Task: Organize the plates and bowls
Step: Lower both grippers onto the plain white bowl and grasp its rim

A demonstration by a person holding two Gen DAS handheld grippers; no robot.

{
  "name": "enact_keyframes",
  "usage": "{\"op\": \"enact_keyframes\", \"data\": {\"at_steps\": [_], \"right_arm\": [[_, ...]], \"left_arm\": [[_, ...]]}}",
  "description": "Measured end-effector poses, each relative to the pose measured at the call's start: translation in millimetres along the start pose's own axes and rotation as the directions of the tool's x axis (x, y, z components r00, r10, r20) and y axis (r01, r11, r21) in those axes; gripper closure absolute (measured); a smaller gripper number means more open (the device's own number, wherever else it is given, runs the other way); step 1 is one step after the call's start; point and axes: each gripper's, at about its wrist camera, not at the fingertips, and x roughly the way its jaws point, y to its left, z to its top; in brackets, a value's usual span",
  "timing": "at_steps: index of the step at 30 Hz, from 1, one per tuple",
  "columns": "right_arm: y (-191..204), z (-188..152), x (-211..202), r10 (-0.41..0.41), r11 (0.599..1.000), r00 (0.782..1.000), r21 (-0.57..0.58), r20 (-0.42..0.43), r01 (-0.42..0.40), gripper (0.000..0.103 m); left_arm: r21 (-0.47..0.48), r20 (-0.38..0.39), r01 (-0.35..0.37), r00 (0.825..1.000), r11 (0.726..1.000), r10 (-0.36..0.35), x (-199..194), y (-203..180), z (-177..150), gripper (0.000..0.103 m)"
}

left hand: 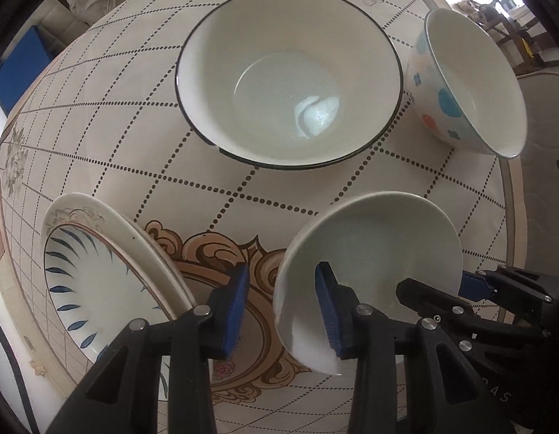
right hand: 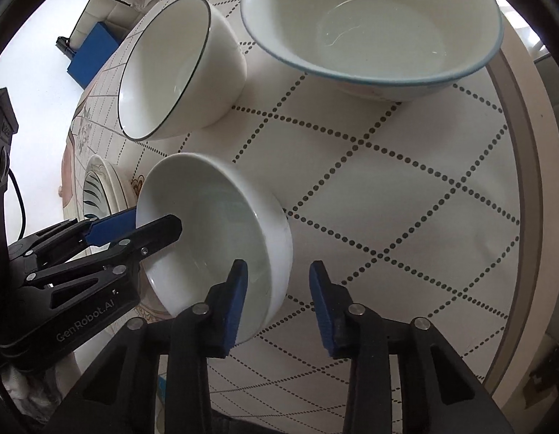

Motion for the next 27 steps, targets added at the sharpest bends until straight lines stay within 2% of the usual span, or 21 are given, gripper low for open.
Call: {"op": "enact_keyframes", "data": {"at_steps": [1, 2, 3, 7, 16, 27], "right_arm": [[0.0, 1.5, 2.2, 0.003, 1.000, 1.000, -0.001, -0.005, -0.003, 0.073], [0.2, 2.8, 4.0, 0.006, 1.000, 1.000, 0.000, -0.008, -0.006, 0.085], [0.6, 3.9, 5.0, -0.004, 1.000, 1.000, 0.001, -0.008, 0.004, 0.087], [5.7, 8.2, 4.2, -0.039, 0.999, 0.999, -0.018, 0.002, 0.039, 0.088], [6.5, 15.4, -5.6, -0.036, 0.999, 0.999, -0.010, -0.002, 0.036, 0.089], [-4.8, 8.8, -8.4, -0.042, 0.999, 0.999, 0.033, -0.016, 0.043, 0.089]], "left_arm": [[0.004, -0.005, 0.006, 1.000, 1.000, -0.006, 2.8, -1.6, 0.8, 0.075], [0.009, -0.017, 0.015, 1.000, 1.000, -0.015, 5.9, -3.5, 1.1, 0.080], [0.010, -0.028, 0.015, 1.000, 1.000, -0.014, 8.2, -5.0, 1.2, 0.085], [-0.002, -0.019, 0.024, 1.000, 1.000, -0.024, 5.2, -7.0, 1.3, 0.086], [0.005, -0.011, 0.042, 0.999, 0.999, -0.042, -9.0, -7.4, 28.3, 0.086], [0.035, -0.017, 0.060, 0.998, 0.998, -0.059, -12.2, -22.4, 40.9, 0.086]]}}
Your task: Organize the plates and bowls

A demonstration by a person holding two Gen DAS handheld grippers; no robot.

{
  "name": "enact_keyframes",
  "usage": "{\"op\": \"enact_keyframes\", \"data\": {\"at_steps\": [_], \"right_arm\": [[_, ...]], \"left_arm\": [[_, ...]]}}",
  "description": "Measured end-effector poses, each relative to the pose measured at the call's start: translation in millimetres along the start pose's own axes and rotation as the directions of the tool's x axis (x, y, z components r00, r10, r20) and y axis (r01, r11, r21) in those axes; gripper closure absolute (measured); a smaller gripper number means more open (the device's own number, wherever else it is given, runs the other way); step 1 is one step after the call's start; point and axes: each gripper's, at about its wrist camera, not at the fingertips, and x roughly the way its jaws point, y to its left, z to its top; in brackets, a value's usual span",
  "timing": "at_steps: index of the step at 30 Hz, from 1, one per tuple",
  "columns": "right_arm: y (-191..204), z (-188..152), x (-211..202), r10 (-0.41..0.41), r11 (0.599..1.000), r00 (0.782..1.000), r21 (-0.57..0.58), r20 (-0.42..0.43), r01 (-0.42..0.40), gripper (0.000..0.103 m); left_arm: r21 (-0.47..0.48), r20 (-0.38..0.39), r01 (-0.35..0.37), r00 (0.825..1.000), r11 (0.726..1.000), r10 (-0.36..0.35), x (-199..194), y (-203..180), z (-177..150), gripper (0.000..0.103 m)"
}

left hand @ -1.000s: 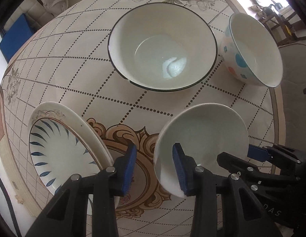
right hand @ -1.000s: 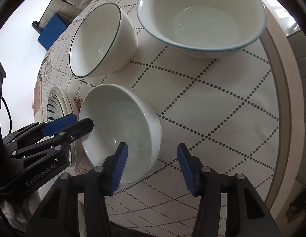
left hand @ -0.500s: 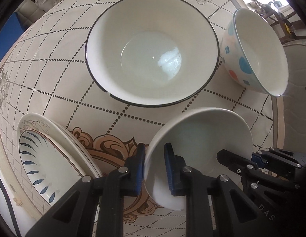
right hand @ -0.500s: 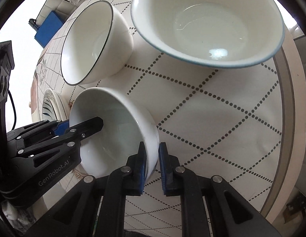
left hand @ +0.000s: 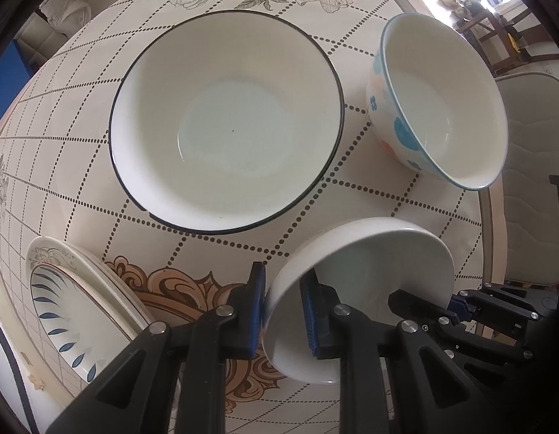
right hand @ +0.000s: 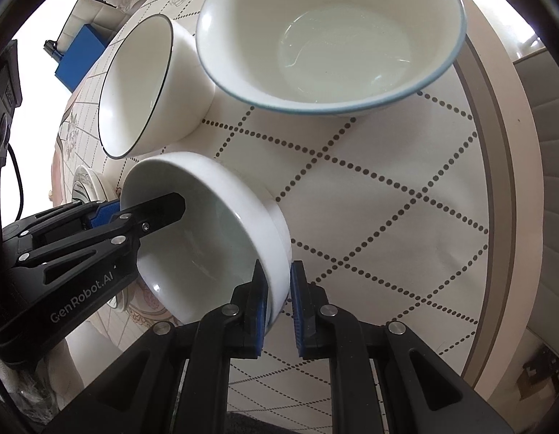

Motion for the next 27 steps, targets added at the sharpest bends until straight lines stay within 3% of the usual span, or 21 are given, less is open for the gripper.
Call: {"op": "enact_keyframes", "data": {"at_steps": [11, 14, 16, 18, 20, 24, 27], "right_arm": [[-8.9, 4.7, 0.8, 0.018, 1.000, 1.000, 0.022, -0.020, -0.017, 0.089], [-17.1, 5.4, -4.9, 0.038, 0.999, 0.999, 0.040, -0.032, -0.037, 0.086], [-21.2, 4.3, -16.7, 0.034, 0.999, 0.999, 0.035, -0.014, -0.033, 0.077], [-22.4, 1.2, -34.5, 0.016, 1.000, 1.000, 0.011, 0.019, -0.016, 0.054], [-21.1, -4.2, -57.1, -0.004, 1.000, 0.998, -0.019, 0.063, 0.006, 0.038], [-3.1, -11.3, -111.7, -0.021, 0.993, 0.982, -0.110, 0.187, 0.042, 0.026], [19.0, -0.5, -146.7, 0.026, 0.979, 0.962, -0.200, 0.273, 0.031, 0.003]], "left_arm": [[-0.046, -0.042, 0.023, 0.999, 0.999, -0.025, 12.5, 16.2, -2.3, 0.085], [-0.087, -0.012, 0.020, 1.000, 0.996, -0.021, -1.0, 26.5, -7.1, 0.085], [-0.102, 0.019, 0.031, 0.999, 0.994, -0.029, -15.5, 33.4, -13.3, 0.084], [-0.117, 0.059, 0.029, 0.998, 0.993, -0.022, -32.2, 41.4, -22.0, 0.079], [-0.143, 0.116, 0.022, 0.993, 0.989, -0.005, -51.8, 50.2, -28.9, 0.073], [-0.181, 0.220, 0.030, 0.975, 0.983, 0.011, -86.9, 64.8, -25.2, 0.065], [-0.208, 0.244, 0.020, 0.969, 0.978, 0.032, -93.0, 74.0, -10.9, 0.064]]}}
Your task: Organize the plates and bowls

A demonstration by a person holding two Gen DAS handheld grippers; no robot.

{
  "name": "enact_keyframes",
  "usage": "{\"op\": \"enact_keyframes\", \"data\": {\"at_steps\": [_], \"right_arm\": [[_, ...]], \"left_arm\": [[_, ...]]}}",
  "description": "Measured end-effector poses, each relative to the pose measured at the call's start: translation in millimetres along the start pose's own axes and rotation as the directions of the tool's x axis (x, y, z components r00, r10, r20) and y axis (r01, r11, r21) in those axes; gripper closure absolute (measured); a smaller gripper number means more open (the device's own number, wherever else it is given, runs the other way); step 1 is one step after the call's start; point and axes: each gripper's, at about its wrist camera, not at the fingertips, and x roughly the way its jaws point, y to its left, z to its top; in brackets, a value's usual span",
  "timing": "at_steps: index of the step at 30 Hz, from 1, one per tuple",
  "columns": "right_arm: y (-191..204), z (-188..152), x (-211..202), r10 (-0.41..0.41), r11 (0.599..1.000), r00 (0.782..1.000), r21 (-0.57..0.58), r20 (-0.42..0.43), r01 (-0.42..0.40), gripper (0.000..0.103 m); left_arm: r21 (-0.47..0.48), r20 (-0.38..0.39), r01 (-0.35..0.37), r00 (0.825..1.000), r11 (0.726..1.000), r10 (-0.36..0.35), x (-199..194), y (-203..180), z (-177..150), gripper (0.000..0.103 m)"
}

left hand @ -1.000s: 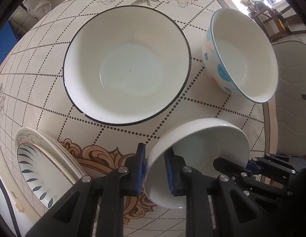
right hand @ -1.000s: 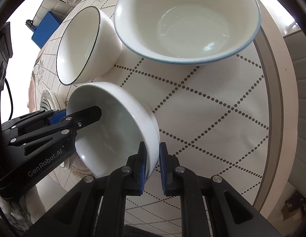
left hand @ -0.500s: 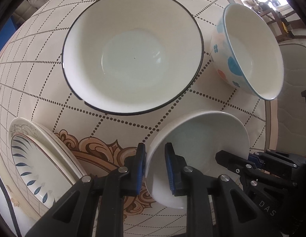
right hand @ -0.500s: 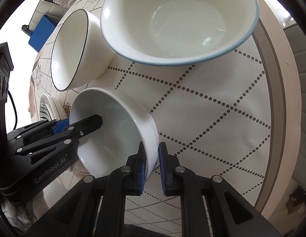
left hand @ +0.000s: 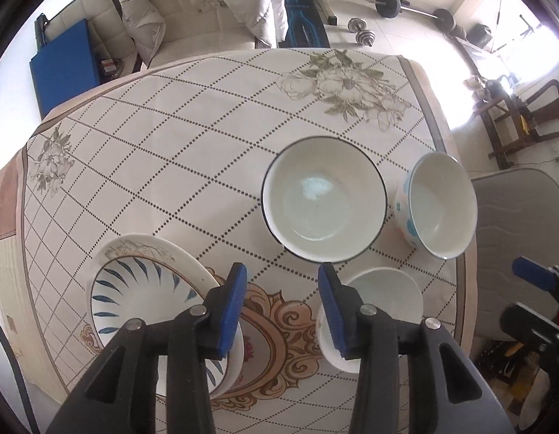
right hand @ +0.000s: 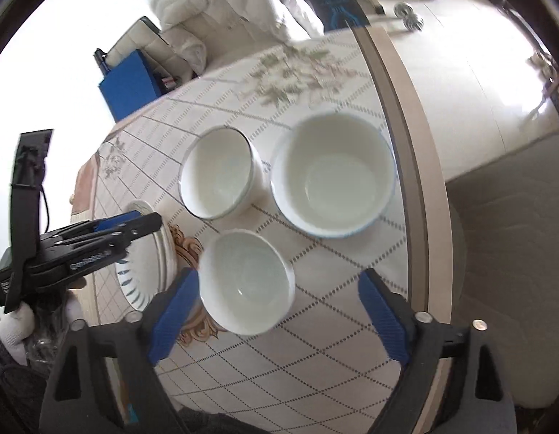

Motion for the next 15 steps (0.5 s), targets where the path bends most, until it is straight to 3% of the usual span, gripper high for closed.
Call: {"op": "enact_keyframes", "data": {"at_steps": [2, 5, 10, 15], "right_arm": [[14.1, 22.4, -8.7, 0.013, 0.997, 0.999, -0.075, 0.047, -0.009, 0.003], [28.5, 60.5, 3.4, -0.045, 0.986, 0.999, -0.161, 0.021, 0.048, 0.003], [50.5, 113.9, 58.0, -0.046, 0.976, 0.991, -0.216, -0.128, 0.017, 0.004], [65.2, 139.2, 108.5, -0.074, 0.961, 0.964, -0.276, -0.256, 0.001, 0.022]], "left_arm": [[-0.029, -0.008, 0.007, 1.000, 1.000, -0.007, 7.2, 5.2, 13.9, 0.064], [-0.076, -0.045, 0.040, 0.998, 0.996, -0.044, 22.8, 11.9, 30.4, 0.064], [-0.122, -0.106, 0.056, 0.992, 0.991, -0.069, 49.2, 19.9, 51.1, 0.065], [-0.125, -0.166, 0.052, 0.983, 0.991, -0.072, 73.8, 18.3, 60.4, 0.067]]}}
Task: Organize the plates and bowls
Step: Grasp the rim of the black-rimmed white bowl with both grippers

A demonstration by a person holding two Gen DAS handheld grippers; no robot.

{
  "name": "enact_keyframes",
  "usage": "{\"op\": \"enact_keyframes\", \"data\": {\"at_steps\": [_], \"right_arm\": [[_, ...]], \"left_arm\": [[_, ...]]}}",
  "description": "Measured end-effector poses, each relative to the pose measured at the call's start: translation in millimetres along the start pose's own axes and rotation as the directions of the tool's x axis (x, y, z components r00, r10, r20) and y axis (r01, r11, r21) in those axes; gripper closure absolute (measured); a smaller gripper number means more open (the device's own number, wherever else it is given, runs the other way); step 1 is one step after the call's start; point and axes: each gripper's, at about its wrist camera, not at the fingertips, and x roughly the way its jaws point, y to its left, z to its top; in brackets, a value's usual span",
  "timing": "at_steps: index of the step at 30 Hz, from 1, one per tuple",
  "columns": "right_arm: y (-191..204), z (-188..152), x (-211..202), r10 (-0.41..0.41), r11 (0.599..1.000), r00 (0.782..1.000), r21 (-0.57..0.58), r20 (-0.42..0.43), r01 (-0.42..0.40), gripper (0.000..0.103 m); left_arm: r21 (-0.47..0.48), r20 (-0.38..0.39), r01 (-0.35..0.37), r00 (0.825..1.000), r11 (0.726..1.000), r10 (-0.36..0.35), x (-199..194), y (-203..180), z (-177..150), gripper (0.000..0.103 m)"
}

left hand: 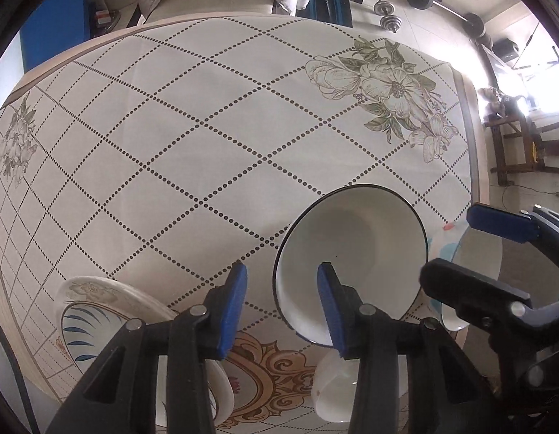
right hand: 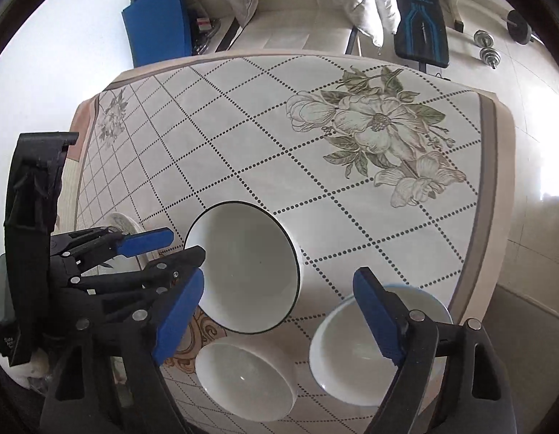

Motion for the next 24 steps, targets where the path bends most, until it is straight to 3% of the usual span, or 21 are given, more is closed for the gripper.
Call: {"op": "enact_keyframes", "data": {"at_steps": [2, 5, 9, 15, 18, 24], "right_arm": [[3.6, 8.8, 14.3, -0.018, 0.999, 0.999, -0.027, -0.046, 0.017, 0.034], [1.0, 18.5, 29.8, -0.037, 0.998, 0.995, -0.044, -0.092, 0.033, 0.039], [-2.8, 25.5, 49.5, -0.029, 0.999, 0.989, -0.047, -0.144, 0.023, 0.055], [-12.3, 27.2, 76.5, -0.019, 1.000, 0.979, -0.008, -0.204, 0.018, 0.079], [-15.6, 26.2, 88.9, -0.024, 1.000, 0.975, 0.009, -0.221, 0.027, 0.091], [-11.6, 21.4, 92.0, -0.035, 0.999, 0.973, 0.010, -0.230, 0.038, 0.094]], "left_arm": [[-0.007, -0.016, -0.001, 1.000, 1.000, 0.001, 8.0, 0.5, 1.8, 0.069], [-0.026, -0.042, 0.026, 0.999, 0.999, -0.027, 17.7, 2.9, 1.4, 0.071], [-0.033, -0.068, 0.043, 0.997, 0.999, -0.045, 28.3, 3.4, -1.5, 0.079], [-0.052, -0.096, 0.068, 0.993, 0.996, -0.073, 43.8, 7.2, -9.4, 0.092], [-0.072, -0.097, 0.092, 0.990, 0.993, -0.099, 47.3, 12.8, -12.5, 0.094], [-0.077, -0.098, 0.082, 0.991, 0.994, -0.089, 43.3, 20.9, -11.2, 0.094]]}}
